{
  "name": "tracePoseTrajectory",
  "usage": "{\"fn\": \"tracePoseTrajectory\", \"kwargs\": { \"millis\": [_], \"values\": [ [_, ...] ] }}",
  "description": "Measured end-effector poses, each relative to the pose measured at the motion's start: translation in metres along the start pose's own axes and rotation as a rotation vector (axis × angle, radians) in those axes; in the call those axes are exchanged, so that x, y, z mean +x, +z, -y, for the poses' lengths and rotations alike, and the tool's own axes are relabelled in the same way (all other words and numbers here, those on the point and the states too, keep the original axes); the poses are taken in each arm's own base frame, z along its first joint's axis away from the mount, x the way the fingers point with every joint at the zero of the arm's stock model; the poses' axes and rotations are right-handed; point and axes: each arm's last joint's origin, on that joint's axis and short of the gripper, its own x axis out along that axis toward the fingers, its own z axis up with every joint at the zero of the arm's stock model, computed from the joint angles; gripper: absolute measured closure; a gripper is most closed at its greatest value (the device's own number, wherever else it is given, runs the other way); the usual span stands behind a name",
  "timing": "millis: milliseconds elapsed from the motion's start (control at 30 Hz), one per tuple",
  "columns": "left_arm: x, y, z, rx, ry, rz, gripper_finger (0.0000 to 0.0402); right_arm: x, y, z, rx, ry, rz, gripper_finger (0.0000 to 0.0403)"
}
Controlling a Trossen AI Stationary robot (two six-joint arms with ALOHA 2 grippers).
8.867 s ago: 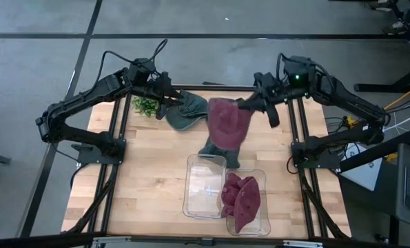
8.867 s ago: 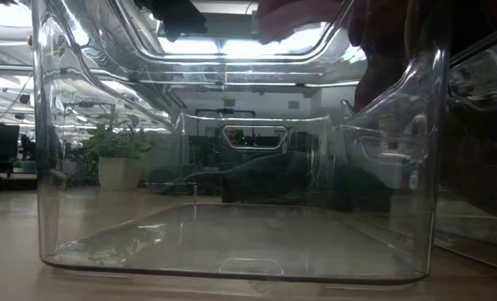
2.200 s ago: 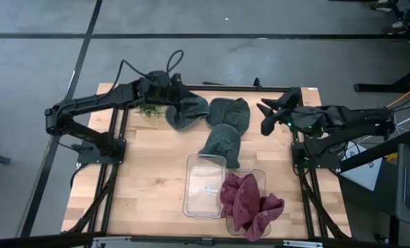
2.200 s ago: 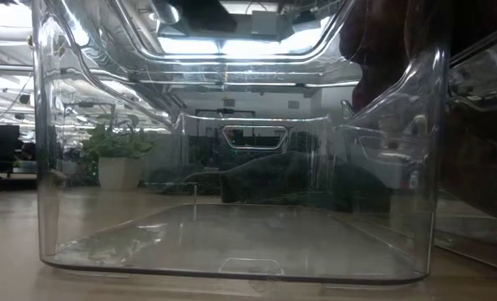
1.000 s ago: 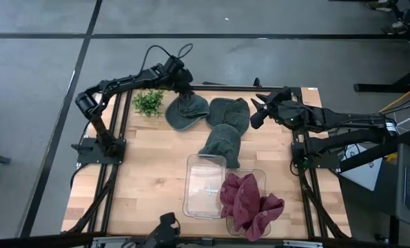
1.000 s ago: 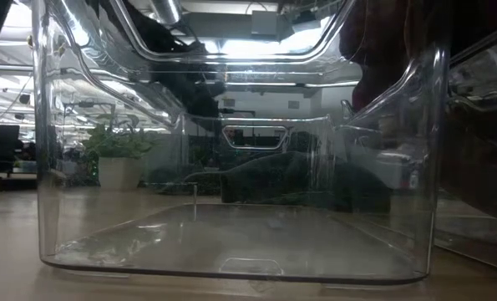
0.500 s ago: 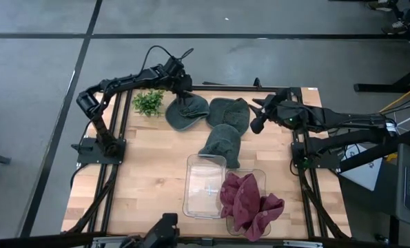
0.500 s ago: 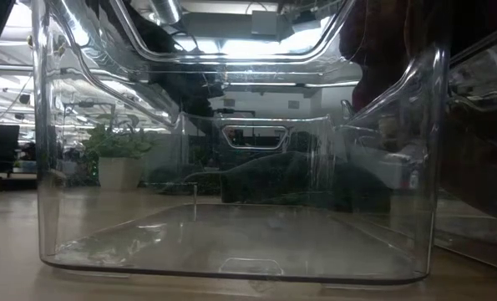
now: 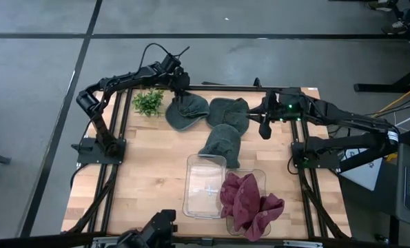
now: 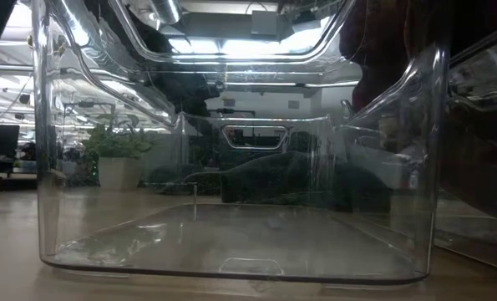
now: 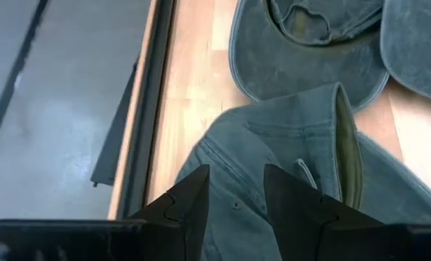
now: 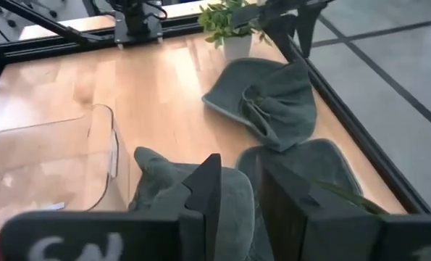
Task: Pick & Place hat
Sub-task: Put the top left gray cap into the left transparent bin
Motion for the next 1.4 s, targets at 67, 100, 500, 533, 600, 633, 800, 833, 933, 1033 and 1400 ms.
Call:
{"fn": "tracePoseTrajectory", "kwargs": {
  "millis": [67, 100, 500, 533, 600, 633, 800, 833, 933, 1033, 1400],
  "values": [
    [0.006, -0.003, -0.001, -0.001, -0.011, -0.013, 0.0274, 0.0, -0.001, 0.002, 0.005, -0.007, -0.009, 0.0315],
    [0.01, -0.005, -0.001, 0.001, -0.019, -0.021, 0.0274, 0.0, -0.001, 0.002, 0.006, -0.01, -0.01, 0.0315],
    [0.047, -0.023, -0.012, -0.095, 0.105, -0.118, 0.0274, 0.0, -0.001, 0.005, 0.053, -0.021, -0.011, 0.0315],
    [0.048, -0.022, -0.013, -0.104, 0.121, -0.115, 0.0274, 0.0, -0.001, 0.005, 0.054, -0.021, -0.011, 0.0315],
    [0.048, -0.024, -0.013, -0.121, 0.143, -0.137, 0.0274, 0.0, -0.001, 0.005, 0.055, -0.021, -0.01, 0.0315],
    [0.049, -0.025, -0.014, -0.129, 0.153, -0.15, 0.0274, 0.0, -0.001, 0.005, 0.057, -0.021, -0.01, 0.0315],
    [0.049, -0.032, -0.011, -0.236, 0.171, -0.235, 0.0274, 0.0, -0.001, 0.005, 0.061, -0.022, -0.012, 0.0315],
    [0.049, -0.033, -0.01, -0.272, 0.183, -0.255, 0.0274, 0.0, -0.001, 0.005, 0.061, -0.021, -0.01, 0.0315],
    [0.048, -0.035, -0.01, -0.376, 0.225, -0.283, 0.0274, 0.0, 0.001, 0.005, 0.06, -0.021, 0.005, 0.0315],
    [0.047, -0.034, -0.01, -0.466, 0.246, -0.273, 0.0274, 0.0, 0.002, 0.005, 0.058, -0.021, 0.019, 0.0315],
    [0.011, -0.011, -0.01, -0.68, 0.351, -0.137, 0.0274, 0.001, 0.002, 0.005, 0.056, -0.021, 0.02, 0.0315]
  ]
}}
